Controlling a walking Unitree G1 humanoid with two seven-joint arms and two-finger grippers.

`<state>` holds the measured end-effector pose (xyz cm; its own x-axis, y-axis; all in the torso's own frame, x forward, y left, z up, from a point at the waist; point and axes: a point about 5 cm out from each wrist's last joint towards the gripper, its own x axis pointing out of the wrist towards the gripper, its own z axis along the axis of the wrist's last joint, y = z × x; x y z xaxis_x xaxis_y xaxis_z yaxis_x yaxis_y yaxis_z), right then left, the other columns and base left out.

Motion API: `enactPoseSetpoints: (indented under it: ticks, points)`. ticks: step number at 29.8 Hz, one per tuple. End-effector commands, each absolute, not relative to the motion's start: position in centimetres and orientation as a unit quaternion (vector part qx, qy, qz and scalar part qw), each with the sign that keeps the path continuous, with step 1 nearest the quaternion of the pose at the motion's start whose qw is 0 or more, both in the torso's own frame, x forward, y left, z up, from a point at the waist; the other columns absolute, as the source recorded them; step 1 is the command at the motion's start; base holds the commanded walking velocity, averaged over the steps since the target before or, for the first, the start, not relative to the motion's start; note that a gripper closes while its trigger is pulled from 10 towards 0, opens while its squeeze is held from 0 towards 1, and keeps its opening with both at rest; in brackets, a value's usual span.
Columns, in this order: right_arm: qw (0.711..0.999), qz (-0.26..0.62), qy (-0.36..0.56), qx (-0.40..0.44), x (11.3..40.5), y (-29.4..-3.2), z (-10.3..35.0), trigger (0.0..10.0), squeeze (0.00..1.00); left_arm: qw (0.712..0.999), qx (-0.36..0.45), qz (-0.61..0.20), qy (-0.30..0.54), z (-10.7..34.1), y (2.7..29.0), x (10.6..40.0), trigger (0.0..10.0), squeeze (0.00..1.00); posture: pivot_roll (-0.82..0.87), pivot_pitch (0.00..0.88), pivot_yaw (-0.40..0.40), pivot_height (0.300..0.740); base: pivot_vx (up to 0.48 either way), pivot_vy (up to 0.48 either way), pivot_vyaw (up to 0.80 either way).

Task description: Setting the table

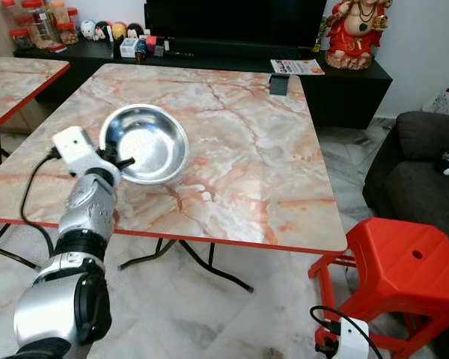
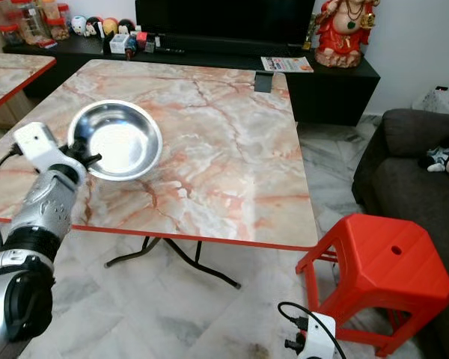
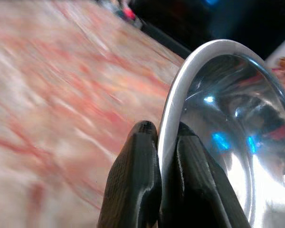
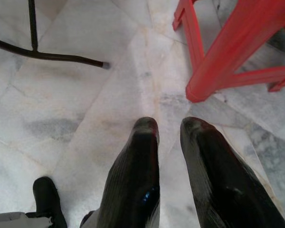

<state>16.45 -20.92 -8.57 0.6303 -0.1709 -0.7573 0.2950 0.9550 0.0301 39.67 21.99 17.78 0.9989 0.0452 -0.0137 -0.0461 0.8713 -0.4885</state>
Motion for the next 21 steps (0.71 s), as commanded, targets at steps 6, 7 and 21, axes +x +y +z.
enactPoseSetpoints:
  ticks: [6, 7, 21]
  points:
    - [0.898, -0.142, 0.408, 0.079, 16.1, -21.3, -8.6, 10.0, 0.0, 0.965, -0.257, 0.003, 0.06, 16.1, 21.0, 39.7, 10.0, 0.0, -0.05, 0.0, -0.006, 0.74, 0.0, 0.0, 0.0]
    - [0.898, -0.143, 0.408, 0.079, 16.1, -21.3, -8.6, 10.0, 0.0, 0.966, -0.249, -0.004, 0.07, 15.8, 20.8, 39.6, 10.0, 0.0, -0.05, 0.0, -0.006, 0.74, 0.0, 0.0, 0.0]
    - [0.899, -0.144, 0.406, 0.078, 16.4, -21.5, -8.5, 10.0, 0.0, 0.938, -0.328, 0.049, 0.102, 14.8, 21.3, 39.5, 10.0, 0.0, -0.06, 0.0, -0.002, 0.74, 0.0, 0.0, 0.0]
